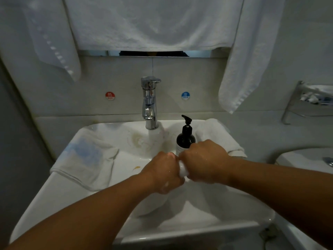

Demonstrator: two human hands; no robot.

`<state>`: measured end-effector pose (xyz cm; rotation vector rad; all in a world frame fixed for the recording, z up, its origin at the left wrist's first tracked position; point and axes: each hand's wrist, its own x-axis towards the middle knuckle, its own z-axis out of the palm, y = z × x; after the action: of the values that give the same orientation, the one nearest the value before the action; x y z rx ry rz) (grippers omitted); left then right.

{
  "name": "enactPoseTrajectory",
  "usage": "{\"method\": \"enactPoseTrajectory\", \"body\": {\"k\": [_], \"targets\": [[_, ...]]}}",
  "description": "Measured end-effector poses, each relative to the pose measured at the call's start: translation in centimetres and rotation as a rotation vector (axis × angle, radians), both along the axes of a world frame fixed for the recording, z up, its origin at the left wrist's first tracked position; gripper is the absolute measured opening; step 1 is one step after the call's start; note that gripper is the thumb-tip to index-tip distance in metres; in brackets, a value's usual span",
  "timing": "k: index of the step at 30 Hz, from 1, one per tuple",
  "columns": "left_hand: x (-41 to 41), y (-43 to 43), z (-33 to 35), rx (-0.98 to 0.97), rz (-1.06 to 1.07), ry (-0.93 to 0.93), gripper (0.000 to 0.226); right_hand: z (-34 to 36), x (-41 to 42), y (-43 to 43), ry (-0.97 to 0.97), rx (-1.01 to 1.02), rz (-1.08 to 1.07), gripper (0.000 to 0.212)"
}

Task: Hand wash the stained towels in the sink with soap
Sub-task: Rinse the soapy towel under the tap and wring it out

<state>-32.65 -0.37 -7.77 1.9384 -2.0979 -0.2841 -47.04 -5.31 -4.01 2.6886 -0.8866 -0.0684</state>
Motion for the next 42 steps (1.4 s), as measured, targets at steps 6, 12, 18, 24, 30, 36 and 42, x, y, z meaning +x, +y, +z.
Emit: {"method": "enactPoseTrajectory", "body": {"k": [6, 12, 18, 24, 30, 36, 42], "targets": [[-0.7, 0.4, 0.7, 0.044, -0.016, 0.056, 0.017, -0.7, -0.5, -1.0, -0.057, -0.173, 0.175, 0.013], [-1.4, 0.2, 0.7, 0.067, 0.01, 0.209, 0.034, -0.6, -1.2, -1.8, -0.155, -0.234, 0.262, 0.027], [-1.9, 0.7, 1.3, 0.077, -0.002, 0.329, 0.019, -0.4, -1.5, -1.8, -0.17, -0.262, 0.287, 0.03], [-1.7, 0.9, 1.4, 0.097, -0.002, 0.388, 0.015, -0.7, -1.7, -1.9, -0.192, -0.225, 0.271, 0.026], [-0.2, 1.0, 1.3, 0.121, -0.099, 0.474, 0.024, 0.8, -2.2, -0.2, -0.095, -0.146, 0.12, 0.017], [0.9, 0.6, 0.8, 0.127, -0.12, 0.278, 0.036, 1.1, -4.5, -0.4, -0.114, -0.018, -0.006, 0.039], [-0.1, 0.6, 0.2, -0.048, -0.126, 0.115, 0.045, 3.1, -3.0, -1.3, 0.046, 0.269, -0.032, 0.057]]}}
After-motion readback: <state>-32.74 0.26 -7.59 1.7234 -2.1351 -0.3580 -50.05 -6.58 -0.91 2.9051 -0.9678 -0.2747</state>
